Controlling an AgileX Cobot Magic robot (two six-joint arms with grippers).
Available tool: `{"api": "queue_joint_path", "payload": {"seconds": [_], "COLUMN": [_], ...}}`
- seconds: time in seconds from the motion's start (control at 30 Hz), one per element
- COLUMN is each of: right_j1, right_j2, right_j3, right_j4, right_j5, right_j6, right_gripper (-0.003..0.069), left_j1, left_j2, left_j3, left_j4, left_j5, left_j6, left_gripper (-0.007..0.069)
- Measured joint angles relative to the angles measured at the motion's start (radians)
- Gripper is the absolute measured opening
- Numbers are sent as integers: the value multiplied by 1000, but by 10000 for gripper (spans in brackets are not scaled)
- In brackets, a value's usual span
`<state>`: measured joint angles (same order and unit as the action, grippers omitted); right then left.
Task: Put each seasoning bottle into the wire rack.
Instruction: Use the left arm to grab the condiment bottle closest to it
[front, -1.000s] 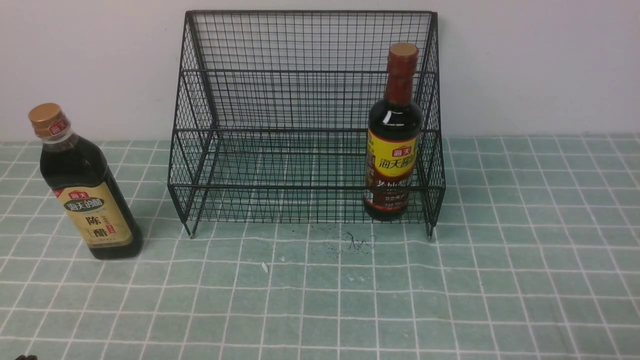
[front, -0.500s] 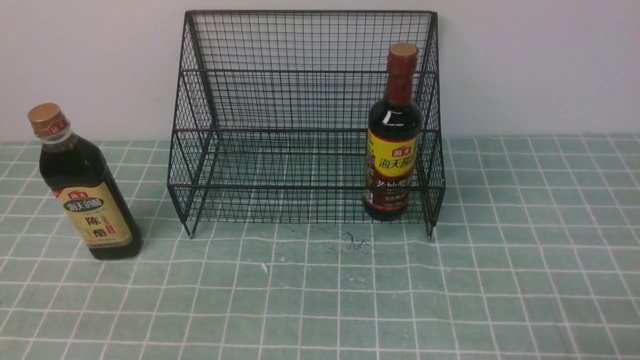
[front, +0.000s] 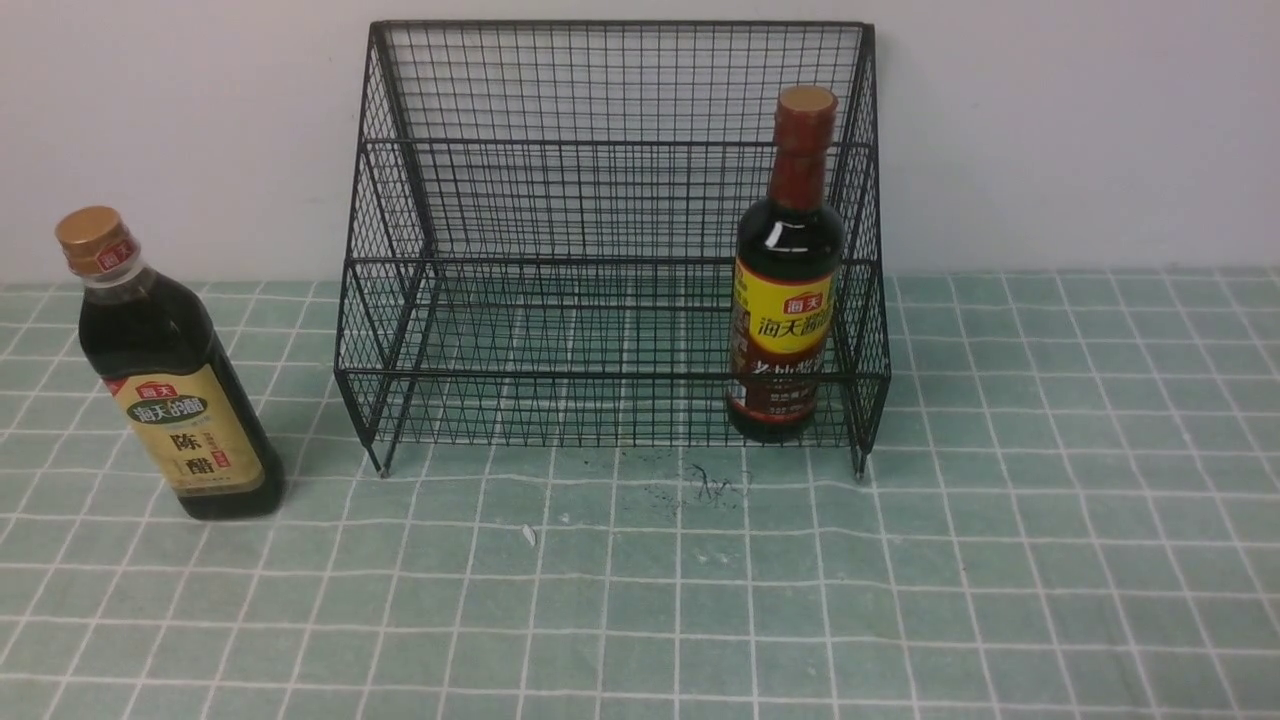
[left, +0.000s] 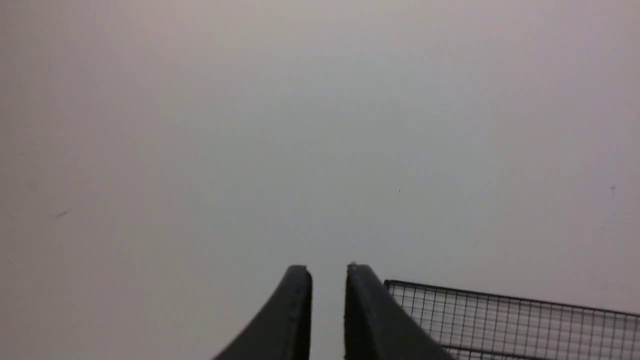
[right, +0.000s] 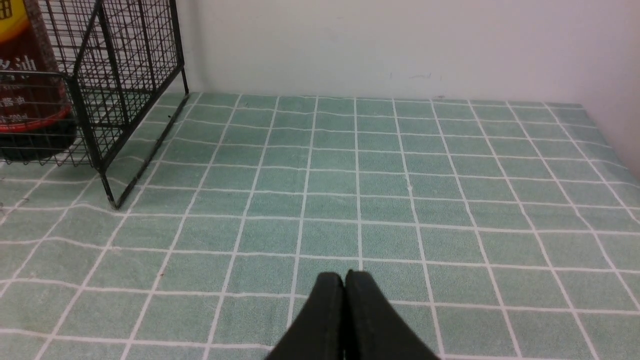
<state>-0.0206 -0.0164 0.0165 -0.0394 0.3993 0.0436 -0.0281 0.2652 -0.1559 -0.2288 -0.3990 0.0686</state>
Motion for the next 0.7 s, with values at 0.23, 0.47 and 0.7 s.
{"api": "queue_joint_path", "payload": {"seconds": [0.23, 0.47, 0.7], "right_j1": [0, 0, 0], "right_j2": [0, -1, -1], "right_j3": [0, 1, 1], "right_j4": [0, 0, 0], "right_j5": [0, 0, 0], "right_j6": [0, 0, 0], "right_gripper": [-13, -13, -13], "left_j1": [0, 0, 0], "left_j2": [363, 677, 937], "left_j3": [-174, -329, -469], "left_j4": [-33, -135, -168], "left_j5": [-66, -126, -131], "left_j6": [56, 91, 96], "left_gripper": [440, 617, 623]}}
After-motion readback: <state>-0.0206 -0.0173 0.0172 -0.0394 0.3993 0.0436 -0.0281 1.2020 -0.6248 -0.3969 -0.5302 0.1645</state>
